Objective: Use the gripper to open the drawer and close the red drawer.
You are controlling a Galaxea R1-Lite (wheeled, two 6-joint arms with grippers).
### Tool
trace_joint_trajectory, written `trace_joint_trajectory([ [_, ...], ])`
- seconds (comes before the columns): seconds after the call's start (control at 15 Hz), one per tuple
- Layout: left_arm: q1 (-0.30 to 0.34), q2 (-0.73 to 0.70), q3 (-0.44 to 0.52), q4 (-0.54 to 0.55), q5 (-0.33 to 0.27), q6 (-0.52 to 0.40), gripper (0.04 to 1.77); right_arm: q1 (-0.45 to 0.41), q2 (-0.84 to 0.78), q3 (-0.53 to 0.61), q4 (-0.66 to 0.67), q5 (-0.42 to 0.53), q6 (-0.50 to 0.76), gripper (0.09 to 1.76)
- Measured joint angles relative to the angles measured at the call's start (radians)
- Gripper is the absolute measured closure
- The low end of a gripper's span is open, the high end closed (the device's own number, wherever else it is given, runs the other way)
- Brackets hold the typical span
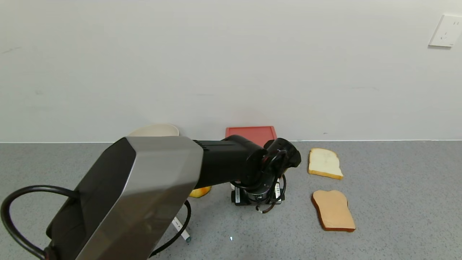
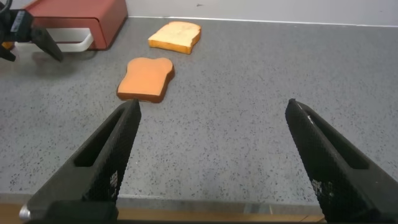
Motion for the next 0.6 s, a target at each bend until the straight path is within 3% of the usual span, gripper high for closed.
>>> trace_joint_trajectory([
  [0.2, 0.002, 0.019, -0.002, -0.041, 0.013, 0.009, 0.09, 0.000, 0.000, 0.000, 0.000, 0.000, 0.000, 0.14],
  [0.4, 0.011, 0.036, -0.002, -0.083, 0.083, 0.040, 0.09, 0.000, 0.000, 0.000, 0.000, 0.000, 0.000, 0.14],
  [0.6, 0.018, 0.050, -0.002, -0.124, 0.115, 0.057, 0.09, 0.000, 0.000, 0.000, 0.000, 0.000, 0.000, 0.14],
])
